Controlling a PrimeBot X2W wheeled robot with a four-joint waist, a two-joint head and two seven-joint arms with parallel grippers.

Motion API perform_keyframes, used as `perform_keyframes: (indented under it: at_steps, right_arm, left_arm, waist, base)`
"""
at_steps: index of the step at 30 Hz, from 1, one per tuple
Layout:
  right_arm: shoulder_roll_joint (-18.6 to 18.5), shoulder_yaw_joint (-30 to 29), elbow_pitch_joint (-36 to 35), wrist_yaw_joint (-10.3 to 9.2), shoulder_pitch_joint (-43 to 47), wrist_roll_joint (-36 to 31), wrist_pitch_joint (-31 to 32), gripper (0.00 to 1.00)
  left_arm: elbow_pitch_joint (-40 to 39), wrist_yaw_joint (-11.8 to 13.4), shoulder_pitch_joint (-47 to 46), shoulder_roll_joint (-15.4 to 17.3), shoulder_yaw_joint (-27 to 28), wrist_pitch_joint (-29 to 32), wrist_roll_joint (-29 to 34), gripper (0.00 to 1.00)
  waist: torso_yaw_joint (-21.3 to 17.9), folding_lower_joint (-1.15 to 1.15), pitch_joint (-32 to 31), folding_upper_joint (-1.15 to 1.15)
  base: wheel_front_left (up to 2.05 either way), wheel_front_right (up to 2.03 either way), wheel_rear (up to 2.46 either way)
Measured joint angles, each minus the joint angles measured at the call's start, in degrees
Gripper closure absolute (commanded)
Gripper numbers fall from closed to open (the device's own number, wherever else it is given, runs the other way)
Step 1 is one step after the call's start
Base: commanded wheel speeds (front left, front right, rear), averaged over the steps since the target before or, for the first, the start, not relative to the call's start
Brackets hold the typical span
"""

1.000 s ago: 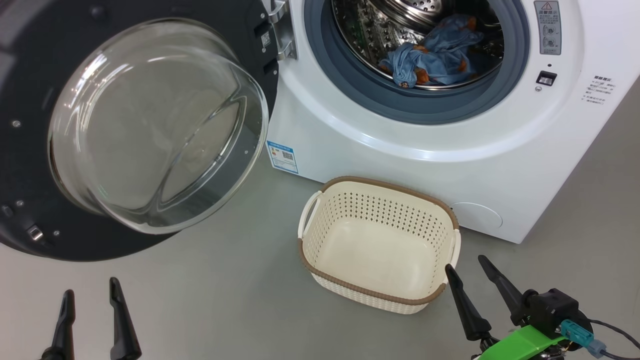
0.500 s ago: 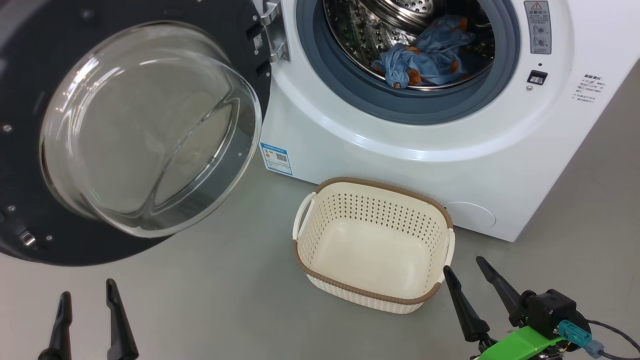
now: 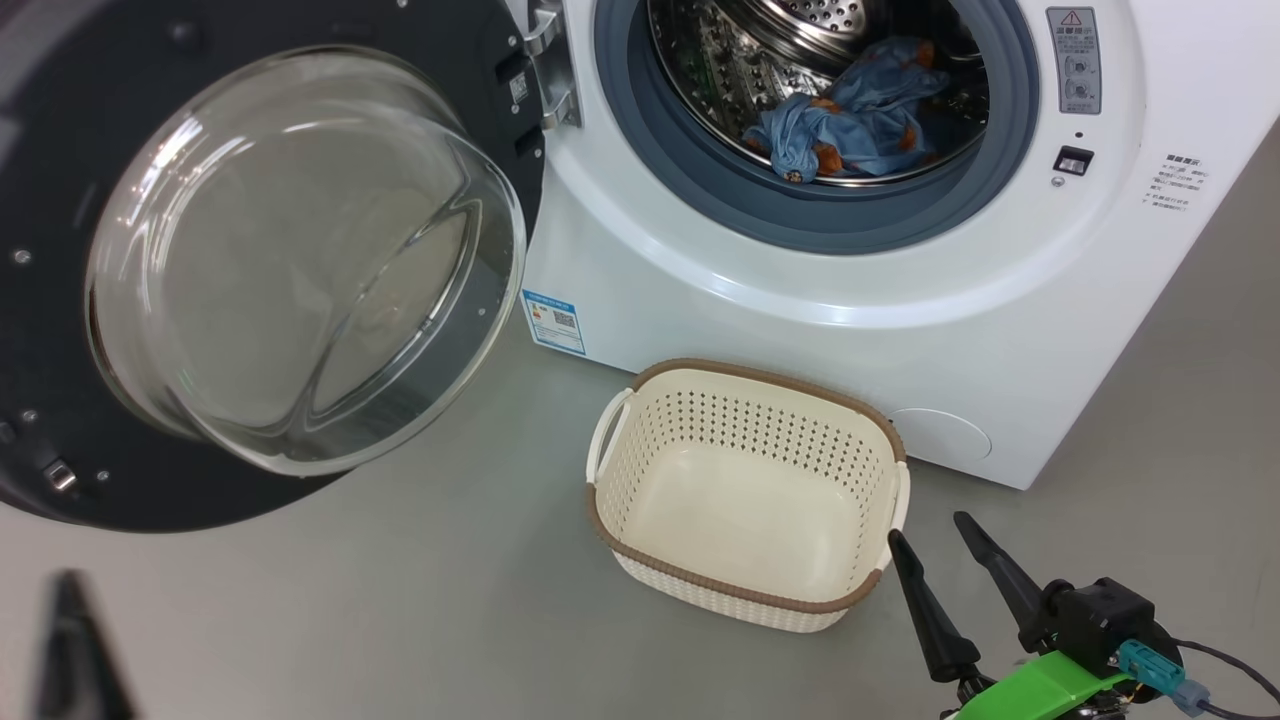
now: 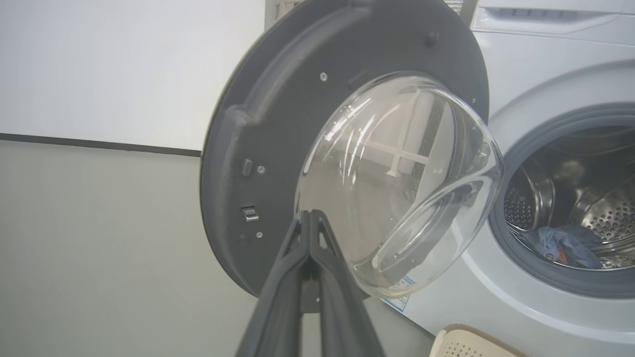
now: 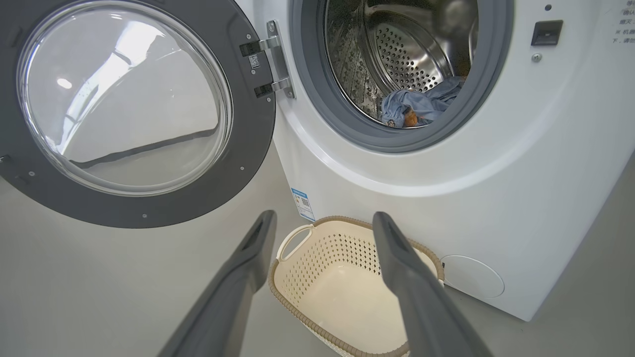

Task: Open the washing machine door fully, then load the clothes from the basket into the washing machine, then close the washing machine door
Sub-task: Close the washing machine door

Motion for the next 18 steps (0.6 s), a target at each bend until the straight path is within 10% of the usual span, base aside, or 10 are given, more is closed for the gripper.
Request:
perform_keyframes:
  at_steps: [8,18]
  right_arm:
    - [0.66,-0.19,-0.19,0.0,0.02,0.0,0.0,0.0]
    - [0.79,-0.25,-0.38,0.0,0.05,0.0,0.0,0.0]
  left_arm:
    - [-1.36,-7.66,-7.4,1.45,15.16,-0.02,-6.26,1.0]
    - [6.35,-10.37,-20.67,9.44,24.21,2.67,-19.44,1.0]
  waist:
    - [-0.28,0.0,-0.36,0.0]
    - [-1.31,0.0,-0.02,0.0]
  base:
    - [0.0,0.0,0.0]
    - [0.0,0.0,0.0]
